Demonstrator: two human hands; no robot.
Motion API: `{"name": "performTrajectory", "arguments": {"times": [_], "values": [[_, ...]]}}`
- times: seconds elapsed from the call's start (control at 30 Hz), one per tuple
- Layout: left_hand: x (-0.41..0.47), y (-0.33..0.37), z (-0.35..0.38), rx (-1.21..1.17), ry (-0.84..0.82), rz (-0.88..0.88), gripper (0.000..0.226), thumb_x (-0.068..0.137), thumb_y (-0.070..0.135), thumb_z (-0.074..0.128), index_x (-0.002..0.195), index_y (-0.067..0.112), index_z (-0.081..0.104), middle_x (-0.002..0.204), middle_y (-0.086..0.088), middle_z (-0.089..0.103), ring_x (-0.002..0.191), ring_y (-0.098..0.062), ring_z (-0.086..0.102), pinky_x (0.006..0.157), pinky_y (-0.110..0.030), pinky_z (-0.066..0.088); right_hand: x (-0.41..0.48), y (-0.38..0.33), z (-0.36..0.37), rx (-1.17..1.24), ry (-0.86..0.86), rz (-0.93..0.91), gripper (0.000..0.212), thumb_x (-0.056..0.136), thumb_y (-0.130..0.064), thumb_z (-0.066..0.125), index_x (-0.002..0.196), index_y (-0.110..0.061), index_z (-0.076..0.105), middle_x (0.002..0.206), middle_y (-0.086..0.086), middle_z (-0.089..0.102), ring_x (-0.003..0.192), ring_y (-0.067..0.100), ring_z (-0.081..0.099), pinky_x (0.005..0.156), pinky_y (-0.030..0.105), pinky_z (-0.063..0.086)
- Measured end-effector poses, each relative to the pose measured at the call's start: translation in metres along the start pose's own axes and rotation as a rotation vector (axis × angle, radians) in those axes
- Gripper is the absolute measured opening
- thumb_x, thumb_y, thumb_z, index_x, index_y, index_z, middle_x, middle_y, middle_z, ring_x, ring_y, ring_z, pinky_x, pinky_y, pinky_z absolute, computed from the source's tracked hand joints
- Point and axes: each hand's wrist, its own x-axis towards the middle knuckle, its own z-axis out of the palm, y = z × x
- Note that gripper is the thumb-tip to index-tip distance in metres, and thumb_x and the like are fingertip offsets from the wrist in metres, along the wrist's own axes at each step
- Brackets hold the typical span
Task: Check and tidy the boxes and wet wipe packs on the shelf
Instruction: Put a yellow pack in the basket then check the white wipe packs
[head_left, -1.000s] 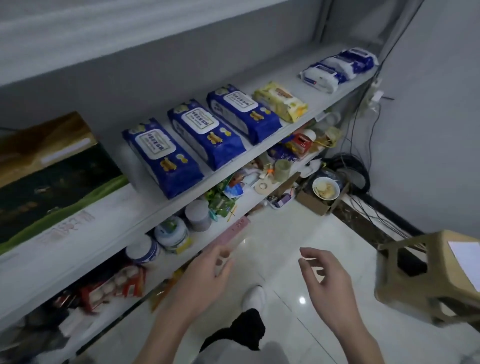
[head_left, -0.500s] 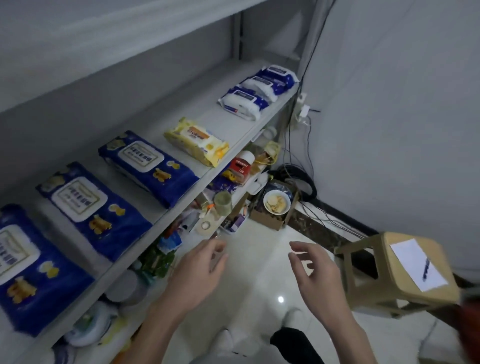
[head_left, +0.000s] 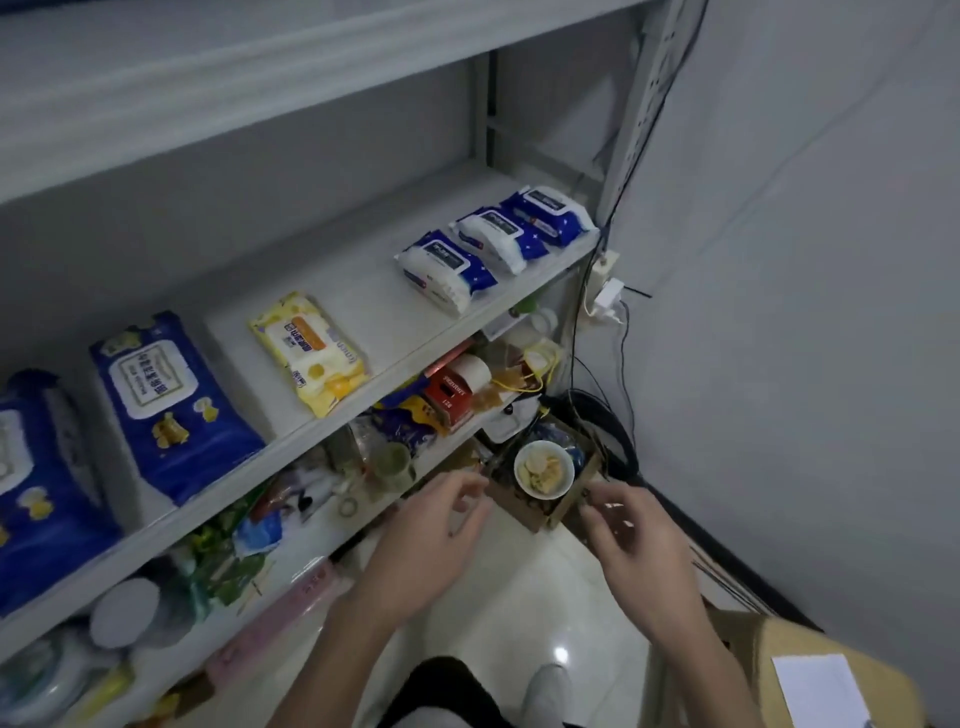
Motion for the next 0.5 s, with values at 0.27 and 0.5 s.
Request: {"name": "performTrajectory", "arguments": {"times": [0.27,0.5], "values": [[0.043,-0.001,0.007,-0.077,0.166,-0.149,0.012,0.099,0.040,0.055,0.103,0.051,0.054,0.106,0.026,0.063,0.103,0.009,0.058,0.090,-0.030,0.055,0.107,-0.007,-0.002,-0.052,-0.142,-0.170,0.021,0.100,-0.036,0.063,0.120,-0.031,0.067,0.113,-0.022,0.060,0.100,-0.005,0.061,0.083,0.021,0.053],[0.087,-0.011,-0.019,-0.065,0.354,-0.209,0.013,0.100,0.036,0.056,0.112,0.042,0.058,0.106,0.026,0.063,0.102,0.005,0.060,0.086,-0.022,0.051,0.190,-0.042,0.029,-0.065,-0.226,-0.260,0.022,0.101,-0.029,0.064,0.122,-0.023,0.070,0.113,-0.015,0.064,0.101,-0.005,0.063,0.084,0.015,0.049]]}}
